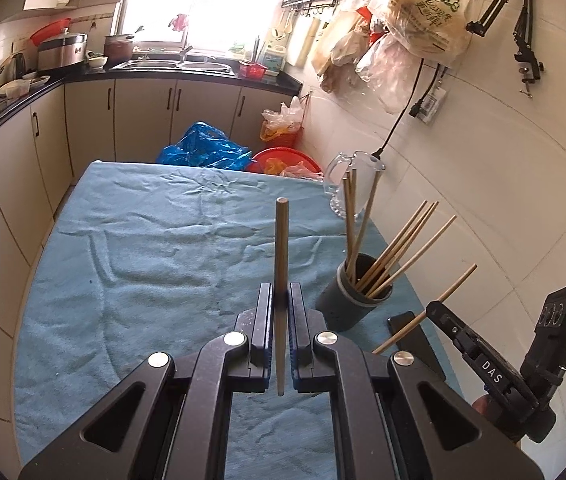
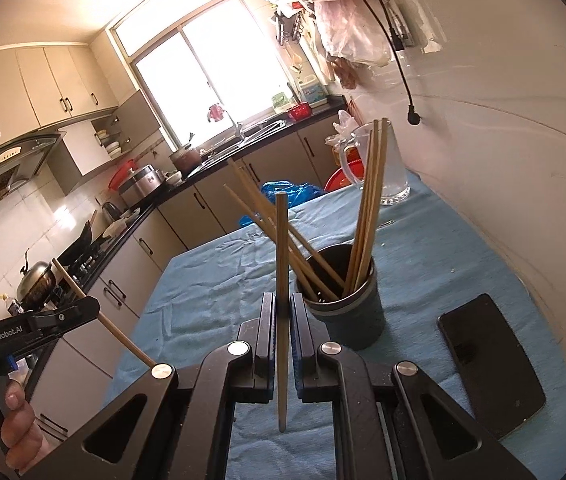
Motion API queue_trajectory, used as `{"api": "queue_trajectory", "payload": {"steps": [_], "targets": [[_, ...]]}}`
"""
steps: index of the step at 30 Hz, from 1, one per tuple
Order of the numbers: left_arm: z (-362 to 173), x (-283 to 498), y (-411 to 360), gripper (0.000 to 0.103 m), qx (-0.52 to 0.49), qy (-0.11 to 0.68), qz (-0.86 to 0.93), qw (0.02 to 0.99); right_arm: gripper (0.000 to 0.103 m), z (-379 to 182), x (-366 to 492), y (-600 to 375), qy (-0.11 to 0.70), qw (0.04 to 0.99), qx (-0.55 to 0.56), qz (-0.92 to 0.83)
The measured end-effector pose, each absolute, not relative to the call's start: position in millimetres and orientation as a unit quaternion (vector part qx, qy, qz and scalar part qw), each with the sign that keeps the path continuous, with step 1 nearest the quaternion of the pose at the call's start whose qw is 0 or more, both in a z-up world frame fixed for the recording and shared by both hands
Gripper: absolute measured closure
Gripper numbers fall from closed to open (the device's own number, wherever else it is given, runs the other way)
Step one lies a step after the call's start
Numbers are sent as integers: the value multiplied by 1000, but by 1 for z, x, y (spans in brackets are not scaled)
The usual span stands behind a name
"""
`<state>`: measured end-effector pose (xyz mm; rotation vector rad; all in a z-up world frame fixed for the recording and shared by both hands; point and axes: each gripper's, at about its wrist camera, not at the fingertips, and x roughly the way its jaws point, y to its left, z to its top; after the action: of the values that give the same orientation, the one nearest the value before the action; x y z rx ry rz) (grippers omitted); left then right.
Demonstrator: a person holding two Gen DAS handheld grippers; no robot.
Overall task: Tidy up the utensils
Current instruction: 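Lift the chopstick upright with the left gripper while the right gripper carries its chopstick toward the cup, then lower the left gripper's chopstick into the black cup while the right gripper lowers its chopstick in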
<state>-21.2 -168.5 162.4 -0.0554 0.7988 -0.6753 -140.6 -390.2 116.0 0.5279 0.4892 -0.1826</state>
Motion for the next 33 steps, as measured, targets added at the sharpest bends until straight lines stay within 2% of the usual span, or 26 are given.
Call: {"api": "queue_trajectory", "payload": {"steps": [33], "targets": [[241,-25,-248,97,-12,322,-374,870,95,194,-170,-444,152,949,243,-128]]}}
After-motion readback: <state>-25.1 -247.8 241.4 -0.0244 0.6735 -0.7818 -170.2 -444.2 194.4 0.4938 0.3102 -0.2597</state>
